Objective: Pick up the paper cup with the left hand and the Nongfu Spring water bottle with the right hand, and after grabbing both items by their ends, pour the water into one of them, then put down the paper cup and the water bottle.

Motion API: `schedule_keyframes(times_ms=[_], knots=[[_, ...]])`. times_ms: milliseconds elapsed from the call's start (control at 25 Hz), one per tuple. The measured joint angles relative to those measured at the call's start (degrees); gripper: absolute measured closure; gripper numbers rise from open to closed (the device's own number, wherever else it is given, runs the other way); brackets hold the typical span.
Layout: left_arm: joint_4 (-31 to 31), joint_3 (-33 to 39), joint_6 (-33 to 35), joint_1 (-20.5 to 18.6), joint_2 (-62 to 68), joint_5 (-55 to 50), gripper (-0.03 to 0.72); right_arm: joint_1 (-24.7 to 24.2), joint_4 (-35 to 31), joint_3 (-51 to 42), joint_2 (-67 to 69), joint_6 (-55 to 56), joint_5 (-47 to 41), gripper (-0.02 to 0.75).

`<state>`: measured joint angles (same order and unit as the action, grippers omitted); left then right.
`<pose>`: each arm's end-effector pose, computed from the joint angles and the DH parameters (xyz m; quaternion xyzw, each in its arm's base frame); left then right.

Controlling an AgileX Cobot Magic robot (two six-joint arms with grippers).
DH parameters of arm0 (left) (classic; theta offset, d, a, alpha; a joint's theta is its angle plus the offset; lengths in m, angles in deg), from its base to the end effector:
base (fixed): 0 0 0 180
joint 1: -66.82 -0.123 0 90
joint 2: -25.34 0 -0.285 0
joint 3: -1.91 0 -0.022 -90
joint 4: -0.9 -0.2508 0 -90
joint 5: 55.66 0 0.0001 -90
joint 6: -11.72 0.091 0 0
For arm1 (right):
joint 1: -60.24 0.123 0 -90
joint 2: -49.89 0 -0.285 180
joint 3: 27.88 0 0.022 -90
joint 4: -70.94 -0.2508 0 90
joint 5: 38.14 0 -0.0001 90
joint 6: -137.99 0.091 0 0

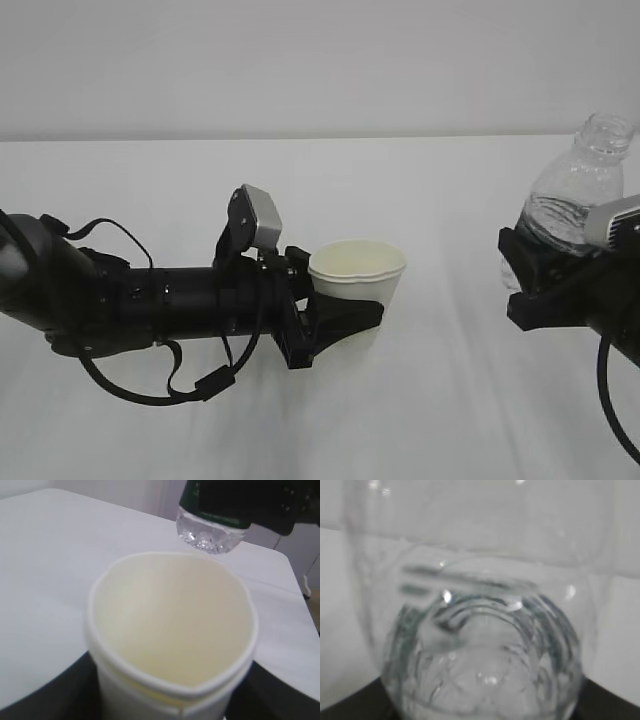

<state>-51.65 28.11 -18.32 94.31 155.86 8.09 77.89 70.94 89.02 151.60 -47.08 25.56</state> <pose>0.2948 -0.2264 0.1005 0.4008 0.6593 -0.4313 0.4675 0.2230 0.0710 0.1482 -0.1521 0.7571 0.0696 0.6315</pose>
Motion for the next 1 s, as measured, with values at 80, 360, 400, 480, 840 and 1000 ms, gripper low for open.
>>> schedule_keyframes(times_ms=[80, 360, 400, 480, 840, 1000], knots=[[-0.37, 0.0, 0.0, 0.0, 0.09, 0.24, 0.239, 0.0, 0.0, -0.14, -2.4, -0.08, -2.2, 0.333], [-1.17, 0.0, 0.0, 0.0, 0.13, 1.46, 0.239, 0.0, 0.0, -0.49, -10.05, -0.21, -11.28, 0.333], [-1.62, 0.0, -0.1, 0.0, 0.13, 1.46, 0.239, 0.0, 0.0, -0.49, -10.94, -0.21, -12.42, 0.333], [-2.69, 0.0, -0.37, 0.14, 0.13, 1.46, 0.239, 0.0, 0.0, -0.49, -12.94, -0.21, -15.14, 0.333], [-5.11, -2.31, -2.73, 3.21, 0.23, 1.61, 0.241, 0.0, -1.86, -0.49, -16.2, -6.5, -21.64, 0.333], [-4.98, -2.31, -2.87, 3.21, 0.23, 1.61, 0.241, 0.0, -3.8, -0.49, -16.29, -11.12, -21.69, 0.333]])
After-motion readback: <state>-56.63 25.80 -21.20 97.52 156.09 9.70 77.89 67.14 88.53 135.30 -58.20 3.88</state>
